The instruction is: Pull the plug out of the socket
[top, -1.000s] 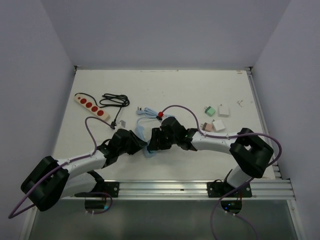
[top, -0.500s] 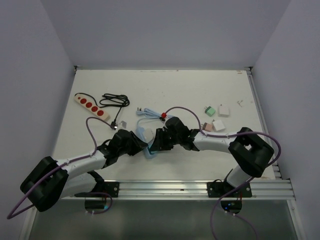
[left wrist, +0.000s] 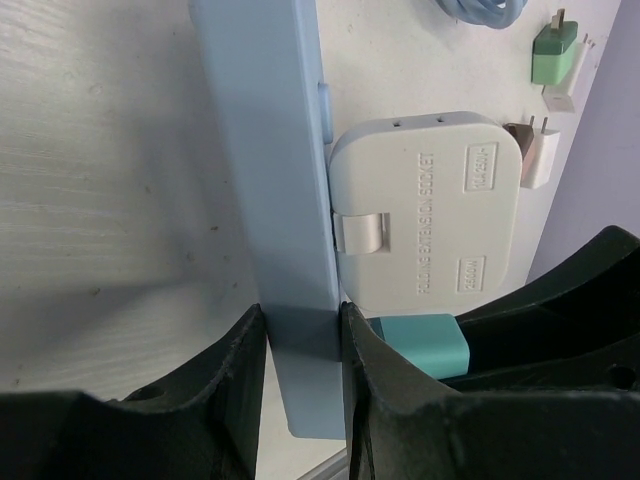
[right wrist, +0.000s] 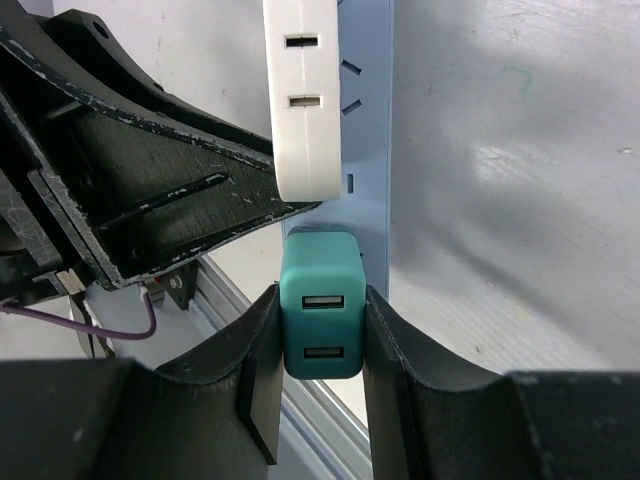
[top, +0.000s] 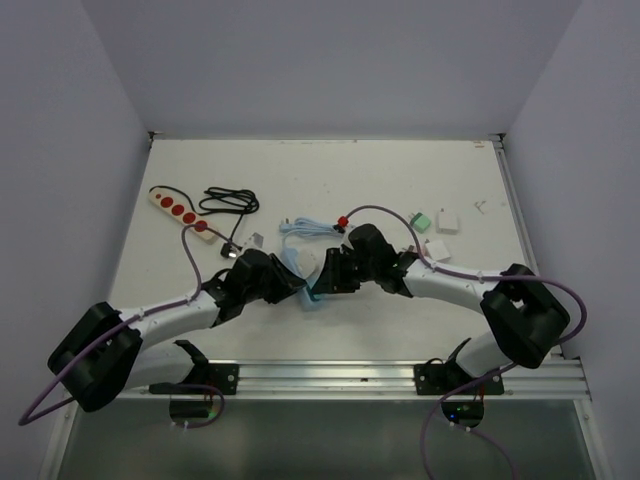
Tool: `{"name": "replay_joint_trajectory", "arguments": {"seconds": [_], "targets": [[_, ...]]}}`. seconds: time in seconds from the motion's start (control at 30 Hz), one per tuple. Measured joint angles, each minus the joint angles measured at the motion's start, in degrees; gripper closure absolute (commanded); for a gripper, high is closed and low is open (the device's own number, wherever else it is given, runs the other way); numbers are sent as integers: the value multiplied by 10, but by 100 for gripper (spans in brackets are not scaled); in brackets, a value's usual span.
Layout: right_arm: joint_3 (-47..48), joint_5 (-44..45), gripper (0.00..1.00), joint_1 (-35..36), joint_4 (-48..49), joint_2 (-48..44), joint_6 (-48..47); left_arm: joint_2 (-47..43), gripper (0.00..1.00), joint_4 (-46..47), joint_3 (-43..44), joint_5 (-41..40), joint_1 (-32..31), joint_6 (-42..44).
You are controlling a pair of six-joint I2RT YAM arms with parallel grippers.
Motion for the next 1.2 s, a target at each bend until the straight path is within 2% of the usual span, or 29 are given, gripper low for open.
{"name": "replay_joint_trajectory", "arguments": {"seconds": [0.7, 0.83, 1.07, 1.2], "targets": [[0, -26, 100, -41, -37, -8, -39, 57, 100, -25, 39, -6, -8, 16], [-7, -8, 100, -82, -74, -31, -47, 52, 100, -44, 34, -31, 3, 22], [-42, -8, 100, -125, -78, -53, -50, 48, 100, -51, 35, -39, 2, 23], [-65, 2, 100, -191, -84, -97, -58, 29, 100, -63, 29, -51, 2, 31]]}}
